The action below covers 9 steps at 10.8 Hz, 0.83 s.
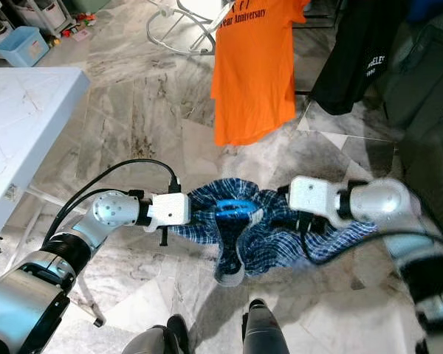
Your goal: Hang hanger
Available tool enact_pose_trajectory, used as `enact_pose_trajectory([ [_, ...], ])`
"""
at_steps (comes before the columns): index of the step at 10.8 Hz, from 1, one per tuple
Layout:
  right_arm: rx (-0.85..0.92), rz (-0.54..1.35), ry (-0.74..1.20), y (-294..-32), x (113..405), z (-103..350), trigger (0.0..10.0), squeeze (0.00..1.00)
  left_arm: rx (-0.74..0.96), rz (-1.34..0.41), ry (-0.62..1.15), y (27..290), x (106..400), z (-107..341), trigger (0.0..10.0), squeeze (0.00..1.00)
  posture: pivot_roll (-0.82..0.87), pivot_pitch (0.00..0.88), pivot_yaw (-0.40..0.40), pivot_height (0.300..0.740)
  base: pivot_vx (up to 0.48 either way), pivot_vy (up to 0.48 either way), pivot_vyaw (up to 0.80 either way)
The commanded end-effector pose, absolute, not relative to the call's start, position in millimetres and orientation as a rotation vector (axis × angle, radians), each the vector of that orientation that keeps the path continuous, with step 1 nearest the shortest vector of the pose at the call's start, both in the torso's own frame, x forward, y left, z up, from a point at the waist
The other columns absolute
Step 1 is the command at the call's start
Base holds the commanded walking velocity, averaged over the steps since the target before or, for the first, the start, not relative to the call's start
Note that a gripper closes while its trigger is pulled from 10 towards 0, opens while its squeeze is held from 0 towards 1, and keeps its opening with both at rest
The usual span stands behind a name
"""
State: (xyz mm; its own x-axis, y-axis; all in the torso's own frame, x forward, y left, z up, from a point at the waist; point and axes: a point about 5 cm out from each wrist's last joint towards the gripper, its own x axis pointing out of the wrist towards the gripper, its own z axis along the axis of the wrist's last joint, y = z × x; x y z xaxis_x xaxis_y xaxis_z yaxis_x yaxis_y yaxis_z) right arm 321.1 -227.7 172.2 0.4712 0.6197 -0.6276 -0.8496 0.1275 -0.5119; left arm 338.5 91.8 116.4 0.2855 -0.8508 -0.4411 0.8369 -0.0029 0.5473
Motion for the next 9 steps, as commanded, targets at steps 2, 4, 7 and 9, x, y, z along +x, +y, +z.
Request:
enact_pose_trajectory([
  [2,-0.978,1.143,0.307,-222,322,168,0.0,0.0,0.86,-1.36,-0.046,90,335,116,0.0,0.0,-0.4,0.242,0.13,0.74,0.0,0.0,0.0],
  [4,-0.971,1.209,0.341,-214,320,158,0.0,0.0,0.849,-1.376,-0.053,86,332,113,0.0,0.0,-0.4,0.242,0.13,0.74,0.0,0.0,0.0],
  [7,-1.002,1.252,0.374,-208,320,148,0.0,0.0,0.848,-1.38,-0.05,87,332,113,0.0,0.0,-0.4,0.238,0.129,0.74,0.0,0.0,0.0],
  [9,-1.038,1.24,0.394,-211,319,145,0.0,0.0,0.849,-1.382,-0.045,87,332,113,0.0,0.0,-0.39,0.235,0.13,0.74,0.0,0.0,0.0],
])
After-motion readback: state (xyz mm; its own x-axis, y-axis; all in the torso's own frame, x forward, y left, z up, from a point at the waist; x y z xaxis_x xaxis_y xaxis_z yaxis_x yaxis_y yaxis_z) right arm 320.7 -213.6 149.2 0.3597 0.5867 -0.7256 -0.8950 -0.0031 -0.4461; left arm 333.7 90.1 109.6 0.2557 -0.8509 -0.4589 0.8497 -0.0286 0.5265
